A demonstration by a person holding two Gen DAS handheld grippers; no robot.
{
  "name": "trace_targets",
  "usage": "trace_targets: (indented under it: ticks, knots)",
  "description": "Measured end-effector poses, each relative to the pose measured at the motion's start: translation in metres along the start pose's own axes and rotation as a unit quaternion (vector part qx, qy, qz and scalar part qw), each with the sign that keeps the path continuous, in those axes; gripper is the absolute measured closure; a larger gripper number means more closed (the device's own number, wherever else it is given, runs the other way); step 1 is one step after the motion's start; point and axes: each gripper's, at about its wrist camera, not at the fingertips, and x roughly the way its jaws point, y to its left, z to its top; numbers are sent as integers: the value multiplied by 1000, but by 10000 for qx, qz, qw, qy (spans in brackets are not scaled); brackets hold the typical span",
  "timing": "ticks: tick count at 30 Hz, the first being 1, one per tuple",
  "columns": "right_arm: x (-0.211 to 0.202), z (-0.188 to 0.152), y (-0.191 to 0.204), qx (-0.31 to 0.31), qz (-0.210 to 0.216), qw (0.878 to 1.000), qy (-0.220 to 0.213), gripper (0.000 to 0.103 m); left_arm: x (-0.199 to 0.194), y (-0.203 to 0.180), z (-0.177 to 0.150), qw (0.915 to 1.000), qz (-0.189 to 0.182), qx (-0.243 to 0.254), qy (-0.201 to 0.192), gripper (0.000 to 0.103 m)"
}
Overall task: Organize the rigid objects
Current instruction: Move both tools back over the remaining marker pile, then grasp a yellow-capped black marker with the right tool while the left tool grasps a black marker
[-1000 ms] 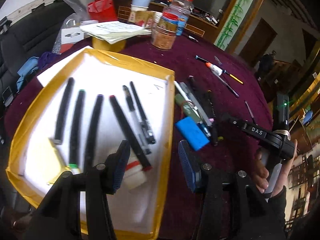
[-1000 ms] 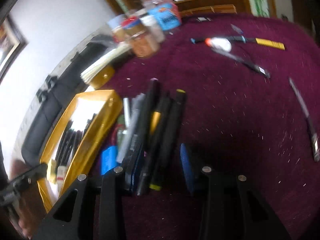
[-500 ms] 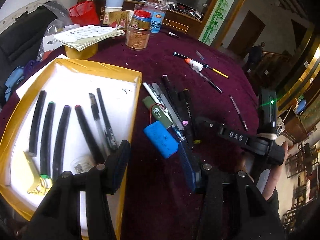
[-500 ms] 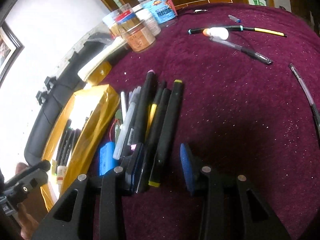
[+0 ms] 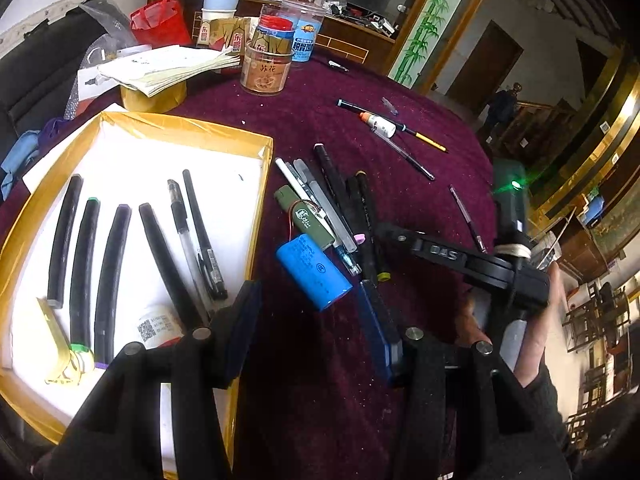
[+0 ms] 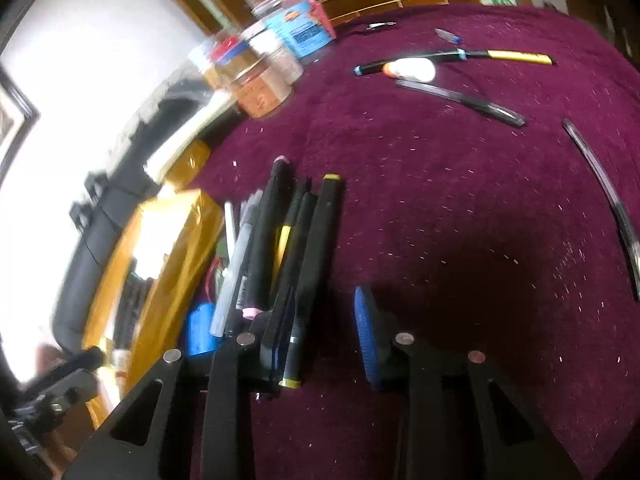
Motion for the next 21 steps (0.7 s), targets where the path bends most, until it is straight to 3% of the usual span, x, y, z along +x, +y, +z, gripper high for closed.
trace_targets:
  ticks: [2, 5, 10, 15, 19, 21]
  knots:
    - [8, 5, 7, -151, -52, 9997, 208, 83, 1, -1, -1, 10000, -26, 14, 23, 55]
    - [16, 11, 15, -367, -462, 9977, 342, 91, 2, -3, 1, 10000, 6, 59, 34, 55]
    - [17, 9, 17, -526, -546, 9969, 204, 91, 14, -10, 6, 9999, 63, 83, 133, 55]
    - [-4, 7, -17, 41, -523, 9985, 132, 92, 30, -32, 18, 9991, -91, 278, 318, 55]
    - [-11, 10, -39, 498, -368, 9980, 98, 92, 63, -59, 44, 9951, -550, 343, 740, 55]
    - [-13, 12, -44, 675, -307, 9972, 63, 92, 83, -66, 59, 9941, -482, 264, 932, 55]
